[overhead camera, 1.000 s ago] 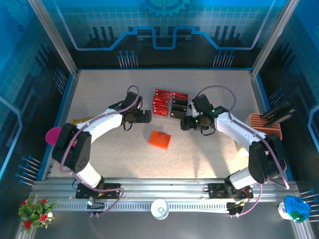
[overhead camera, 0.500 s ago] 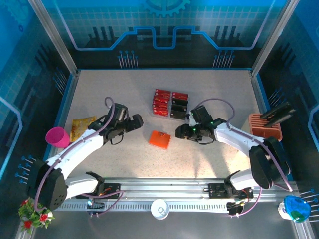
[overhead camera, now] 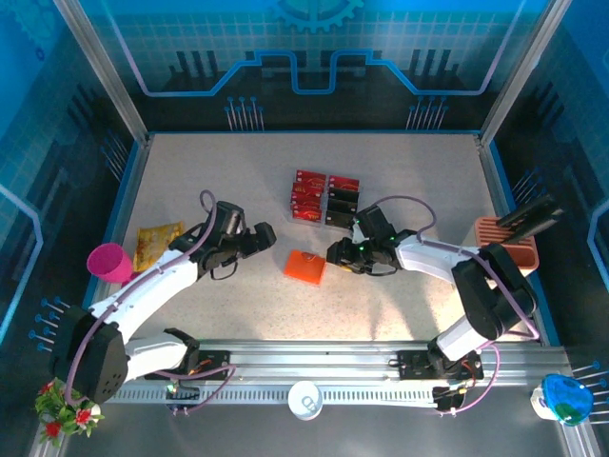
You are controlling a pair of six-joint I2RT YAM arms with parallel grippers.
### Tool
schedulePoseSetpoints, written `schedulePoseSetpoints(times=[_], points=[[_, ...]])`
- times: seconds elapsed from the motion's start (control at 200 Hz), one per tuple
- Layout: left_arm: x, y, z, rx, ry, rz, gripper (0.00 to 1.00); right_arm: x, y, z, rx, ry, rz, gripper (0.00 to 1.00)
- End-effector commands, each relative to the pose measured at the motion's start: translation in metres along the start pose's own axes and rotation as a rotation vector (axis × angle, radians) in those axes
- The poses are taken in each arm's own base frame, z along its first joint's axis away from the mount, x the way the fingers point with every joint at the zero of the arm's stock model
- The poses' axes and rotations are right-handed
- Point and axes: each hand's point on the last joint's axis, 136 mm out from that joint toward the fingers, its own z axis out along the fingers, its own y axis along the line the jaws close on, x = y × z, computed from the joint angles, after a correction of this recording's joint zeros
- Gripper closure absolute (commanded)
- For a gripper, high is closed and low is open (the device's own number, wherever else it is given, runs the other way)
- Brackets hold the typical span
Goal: Put the credit cards into the card holder
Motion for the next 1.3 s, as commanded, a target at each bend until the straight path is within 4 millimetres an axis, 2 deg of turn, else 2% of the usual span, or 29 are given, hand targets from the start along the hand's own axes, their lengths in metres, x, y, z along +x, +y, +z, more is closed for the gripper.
schedulePoseSetpoints(times=[0.0,0.2,0.52,0.645,0.725,0.78,0.875,0.936,1.141,1.291], points=[[0.005,-0.003,0.008,0.03,0.037,-0.002,0.01,-0.007,0.013,0.01,-0.027,-0.008,0.005,0.57],[0.006,-0.008,0.014,0.052,0.056,-0.01,0.01,-0.012,0.019,0.022,-0.04,-0.01,0.017,0.57],[0.007,-0.009,0.018,0.049,0.07,0.0,0.01,-0.014,0.026,0.037,-0.075,0.012,0.035,0.69],[0.009,-0.009,0.018,0.049,0.079,-0.007,0.01,-0.013,0.028,0.04,-0.1,0.019,0.045,0.85],[0.007,-0.015,0.018,0.077,0.075,-0.025,0.01,-0.012,0.033,0.04,-0.127,0.019,0.049,0.99],[0.001,-0.017,0.016,0.079,0.053,-0.078,0.01,-0.013,0.037,0.038,-0.155,0.019,0.057,1.0],[-0.009,-0.025,0.007,0.103,0.018,-0.137,0.01,-0.017,0.052,0.026,-0.228,-0.004,0.07,1.0],[-0.016,-0.038,-0.002,0.159,0.007,-0.178,0.01,-0.023,0.066,0.015,-0.284,-0.025,0.077,1.0],[-0.052,-0.084,-0.047,0.371,-0.096,-0.316,0.01,-0.056,0.125,-0.047,-0.473,-0.164,0.089,1.0],[-0.073,-0.108,-0.071,0.466,-0.136,-0.371,0.01,-0.089,0.155,-0.093,-0.593,-0.31,0.139,1.0]])
